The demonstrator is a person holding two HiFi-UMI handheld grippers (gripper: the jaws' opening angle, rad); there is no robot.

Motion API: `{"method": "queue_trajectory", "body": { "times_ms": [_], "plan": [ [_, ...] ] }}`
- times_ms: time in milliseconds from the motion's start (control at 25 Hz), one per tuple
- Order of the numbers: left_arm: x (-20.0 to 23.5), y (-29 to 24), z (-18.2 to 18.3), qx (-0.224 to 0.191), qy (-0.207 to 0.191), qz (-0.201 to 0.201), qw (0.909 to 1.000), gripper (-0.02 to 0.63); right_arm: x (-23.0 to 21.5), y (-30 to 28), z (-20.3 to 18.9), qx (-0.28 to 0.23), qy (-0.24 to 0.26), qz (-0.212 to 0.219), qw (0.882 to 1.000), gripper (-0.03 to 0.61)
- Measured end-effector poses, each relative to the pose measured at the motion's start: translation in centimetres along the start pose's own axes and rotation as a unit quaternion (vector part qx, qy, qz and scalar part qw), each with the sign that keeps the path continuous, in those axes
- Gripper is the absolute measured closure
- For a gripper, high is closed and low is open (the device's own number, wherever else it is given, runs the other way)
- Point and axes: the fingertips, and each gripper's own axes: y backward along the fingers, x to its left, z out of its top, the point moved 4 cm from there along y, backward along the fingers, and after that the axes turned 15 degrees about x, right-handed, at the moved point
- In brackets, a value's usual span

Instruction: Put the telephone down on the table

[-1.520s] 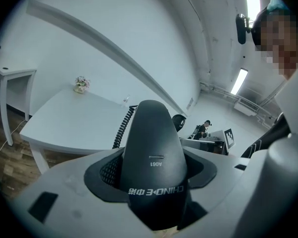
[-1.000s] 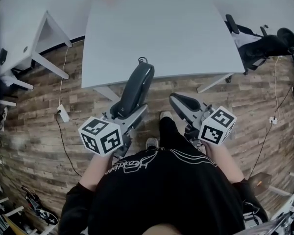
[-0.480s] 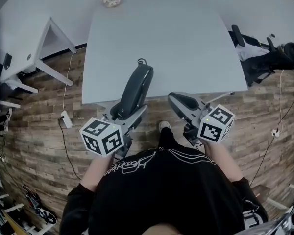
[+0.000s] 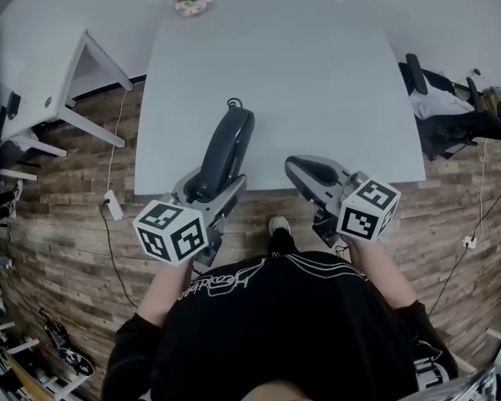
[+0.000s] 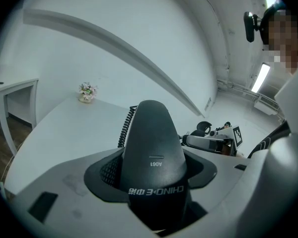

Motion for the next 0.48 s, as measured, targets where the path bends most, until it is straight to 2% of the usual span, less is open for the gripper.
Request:
{"method": "queue_trajectory", "body": {
  "times_ms": [480],
  "plan": [
    [3.7,-5.6,3.3,0.017,0.001,0.022,0.9996,0.331,-7.1,-2.1,2.1,0.029,-0.020,0.022,0.999,0.537]
  ]
}}
